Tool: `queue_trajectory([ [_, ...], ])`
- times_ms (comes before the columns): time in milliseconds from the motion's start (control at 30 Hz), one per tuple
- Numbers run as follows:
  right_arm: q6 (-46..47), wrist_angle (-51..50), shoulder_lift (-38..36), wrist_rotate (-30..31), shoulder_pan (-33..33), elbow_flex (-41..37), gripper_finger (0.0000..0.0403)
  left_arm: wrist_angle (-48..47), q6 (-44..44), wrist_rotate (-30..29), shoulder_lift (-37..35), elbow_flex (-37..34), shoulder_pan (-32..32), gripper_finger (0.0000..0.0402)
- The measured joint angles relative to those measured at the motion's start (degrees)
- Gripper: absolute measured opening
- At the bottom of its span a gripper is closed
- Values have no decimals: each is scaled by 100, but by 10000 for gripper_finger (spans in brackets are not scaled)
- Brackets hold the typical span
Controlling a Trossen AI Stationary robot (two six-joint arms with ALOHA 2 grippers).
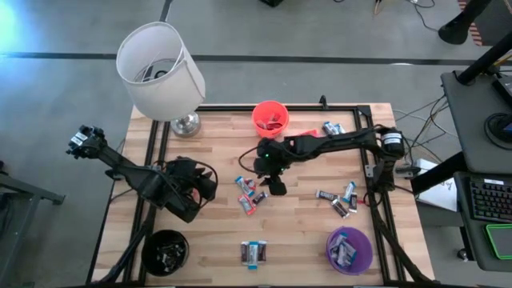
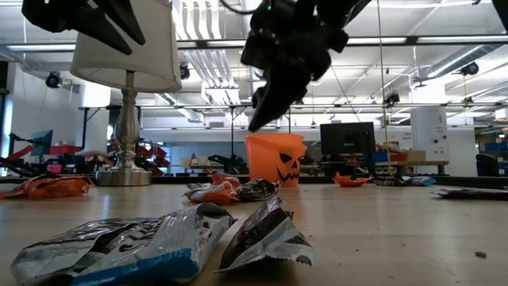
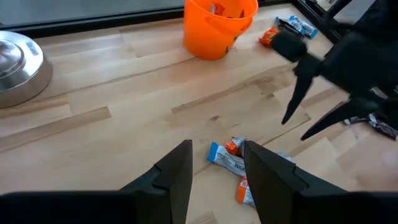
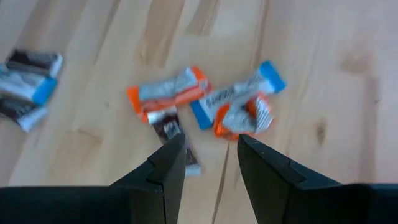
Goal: Organize candy in baskets
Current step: Put the brown chocolate into the black bucket
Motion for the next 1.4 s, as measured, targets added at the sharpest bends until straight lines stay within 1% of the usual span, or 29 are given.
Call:
queue_trajectory([
  [267, -302, -55, 541, 0, 189, -11, 139, 12, 45, 6, 0, 0, 0, 126],
  [533, -497, 1, 622, -3, 388, -13, 139, 44, 107, 6, 0, 0, 0, 126],
  [700, -465, 190, 680, 0, 389, -20, 139, 57, 109, 6, 0, 0, 0, 126],
  [1233, -327, 246, 1082, 20, 385, -80, 139, 83, 146, 9, -2, 0, 0, 126],
  [1333, -331, 252, 1082, 88, 385, -104, 131, 83, 147, 9, -2, 0, 0, 126],
  [1400, -333, 261, 1082, 175, 383, -114, 112, 82, 149, 8, -2, 0, 4, 126],
])
